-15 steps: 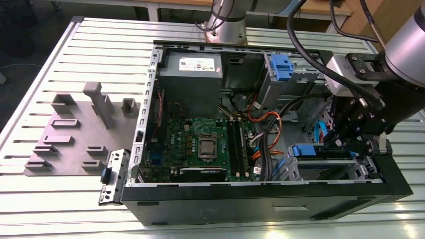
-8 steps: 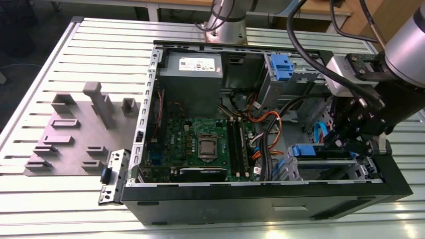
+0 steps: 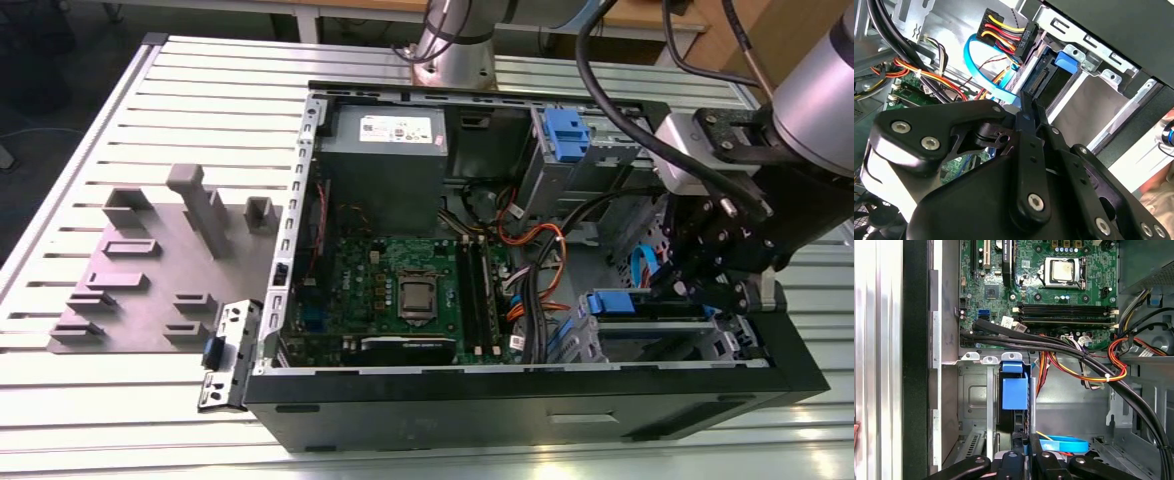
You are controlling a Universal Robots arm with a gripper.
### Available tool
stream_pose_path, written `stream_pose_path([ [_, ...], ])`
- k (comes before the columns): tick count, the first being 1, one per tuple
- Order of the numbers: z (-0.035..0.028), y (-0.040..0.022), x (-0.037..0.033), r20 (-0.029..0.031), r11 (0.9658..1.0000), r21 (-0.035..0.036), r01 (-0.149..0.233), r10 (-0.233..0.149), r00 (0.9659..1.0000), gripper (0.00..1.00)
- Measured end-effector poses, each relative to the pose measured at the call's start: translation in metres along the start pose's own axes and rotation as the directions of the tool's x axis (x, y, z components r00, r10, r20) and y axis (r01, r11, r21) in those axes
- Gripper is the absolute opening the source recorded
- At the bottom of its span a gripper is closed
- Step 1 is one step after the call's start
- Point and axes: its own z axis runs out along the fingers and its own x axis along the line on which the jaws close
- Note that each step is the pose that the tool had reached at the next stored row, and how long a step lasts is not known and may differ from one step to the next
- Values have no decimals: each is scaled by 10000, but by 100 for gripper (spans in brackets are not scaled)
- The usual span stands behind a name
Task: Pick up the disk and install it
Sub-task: 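Insert the first disk wire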
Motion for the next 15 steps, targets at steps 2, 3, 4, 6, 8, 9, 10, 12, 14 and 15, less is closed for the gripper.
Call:
stream_pose_path([
  [2, 4, 0, 1, -1, 10000, 0, 0, 0, 10000, 16],
  [3, 7, 0, 1, -2, 10000, 0, 0, 0, 10000, 16],
  [4, 8, 0, 1, -3, 10000, 0, 0, 0, 10000, 16],
  [6, 15, 0, 2, -1, 10000, 0, 0, 0, 10000, 16],
  [8, 22, 0, 2, -2, 10000, 0, 0, 0, 10000, 16],
  [9, 22, 0, 2, -2, 10000, 0, 0, 0, 10000, 16],
  [10, 22, 0, 2, -3, 10000, 0, 0, 0, 10000, 16],
  [12, 23, 0, 2, -2, 10000, 0, -1, 1, 10000, 16],
  [14, 34, 0, 2, 3, 10000, 0, 0, 0, 10000, 16],
  [15, 43, 0, 3, 0, 10000, 0, 0, 0, 10000, 16],
])
